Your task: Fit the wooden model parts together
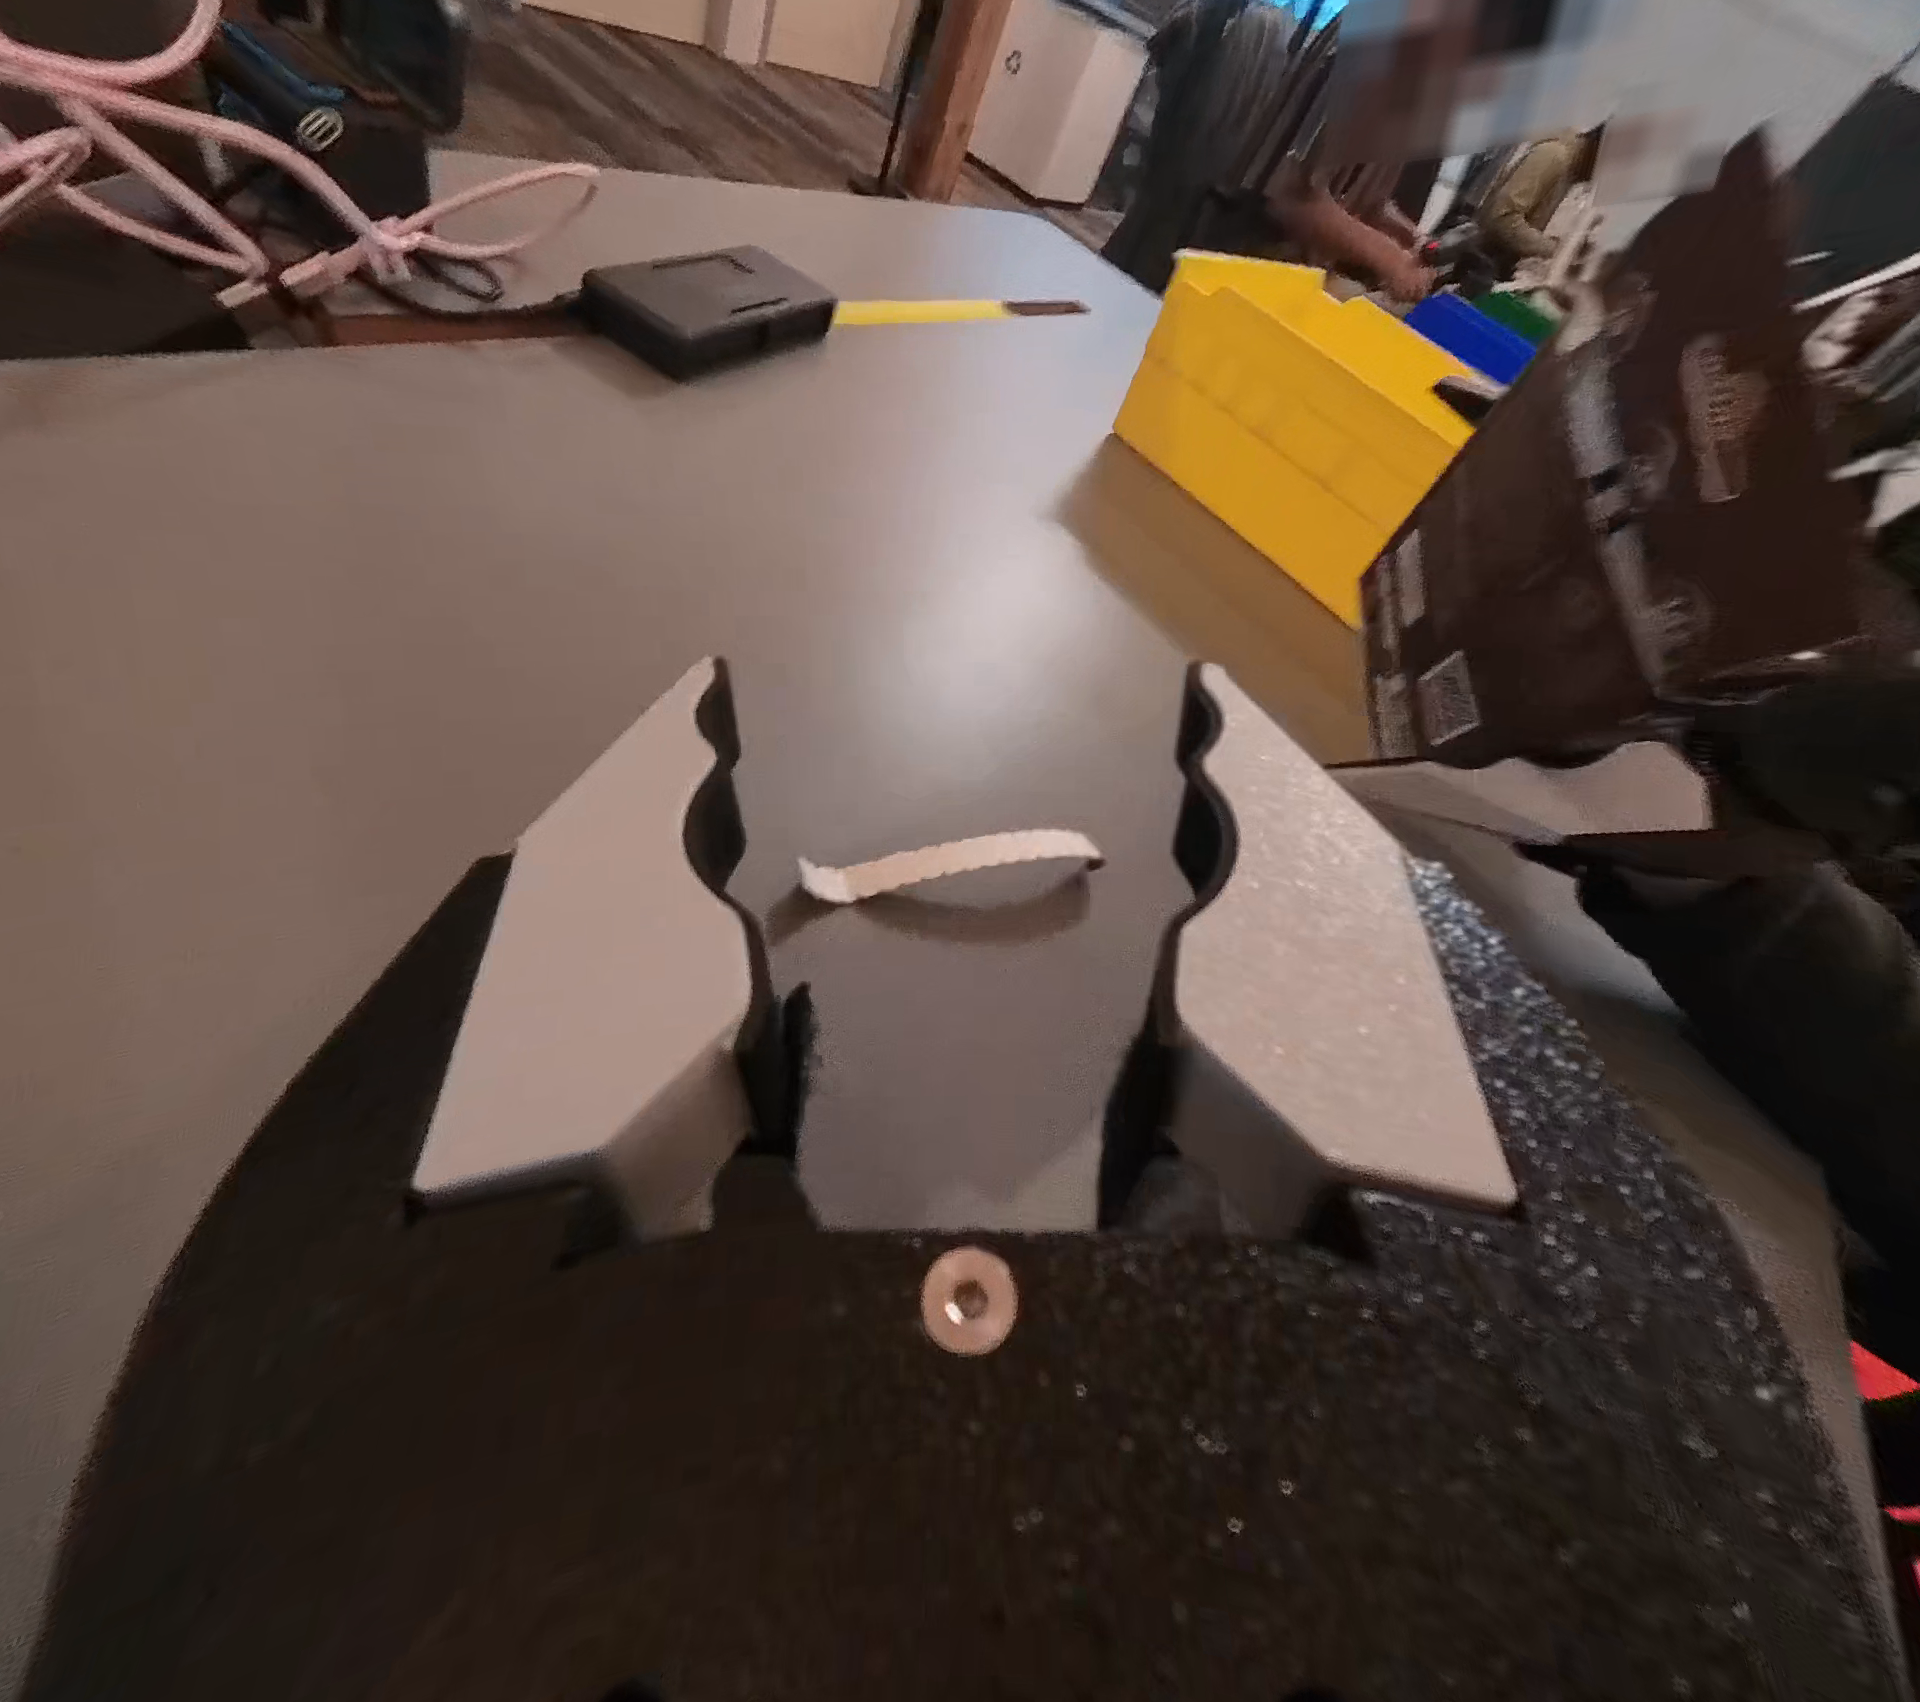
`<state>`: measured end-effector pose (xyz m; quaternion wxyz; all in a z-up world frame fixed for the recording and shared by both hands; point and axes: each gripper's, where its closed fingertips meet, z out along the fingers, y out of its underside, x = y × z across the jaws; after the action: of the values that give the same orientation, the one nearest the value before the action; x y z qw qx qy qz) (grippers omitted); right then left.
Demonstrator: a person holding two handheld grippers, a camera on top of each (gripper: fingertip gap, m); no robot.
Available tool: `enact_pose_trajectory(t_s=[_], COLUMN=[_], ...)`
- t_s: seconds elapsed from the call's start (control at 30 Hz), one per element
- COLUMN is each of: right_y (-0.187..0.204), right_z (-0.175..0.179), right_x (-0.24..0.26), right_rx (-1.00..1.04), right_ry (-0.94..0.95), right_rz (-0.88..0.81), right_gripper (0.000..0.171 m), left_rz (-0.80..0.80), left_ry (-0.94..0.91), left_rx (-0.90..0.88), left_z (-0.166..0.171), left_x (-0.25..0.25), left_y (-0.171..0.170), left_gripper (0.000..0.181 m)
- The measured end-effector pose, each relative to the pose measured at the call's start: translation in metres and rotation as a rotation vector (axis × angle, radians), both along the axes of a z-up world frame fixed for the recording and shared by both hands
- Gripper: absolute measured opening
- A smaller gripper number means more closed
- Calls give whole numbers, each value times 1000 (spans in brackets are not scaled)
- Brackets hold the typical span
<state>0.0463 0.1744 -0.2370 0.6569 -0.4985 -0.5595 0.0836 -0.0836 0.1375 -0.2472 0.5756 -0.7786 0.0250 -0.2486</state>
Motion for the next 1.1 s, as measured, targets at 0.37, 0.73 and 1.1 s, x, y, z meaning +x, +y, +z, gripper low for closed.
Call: enact_pose_trajectory(t_s=[0.37, 0.73, 1.1], right_y=[-9, -29, -46], right_z=[-11, 10, -8], right_x=[-16, -18, -18], right_rx=[499, 683, 477], right_ry=[-283, -252, -232], right_rz=[-54, -49, 157], right_gripper=[120, 122, 88], left_rz=[-459, -418, -543], left_ry=[-92, 366, 606], left_rx=[150, 375, 675], left_z=[49, 49, 43], left_x=[105, 101, 99], left_y=[-49, -55, -75], left_gripper=[79, 22, 17])
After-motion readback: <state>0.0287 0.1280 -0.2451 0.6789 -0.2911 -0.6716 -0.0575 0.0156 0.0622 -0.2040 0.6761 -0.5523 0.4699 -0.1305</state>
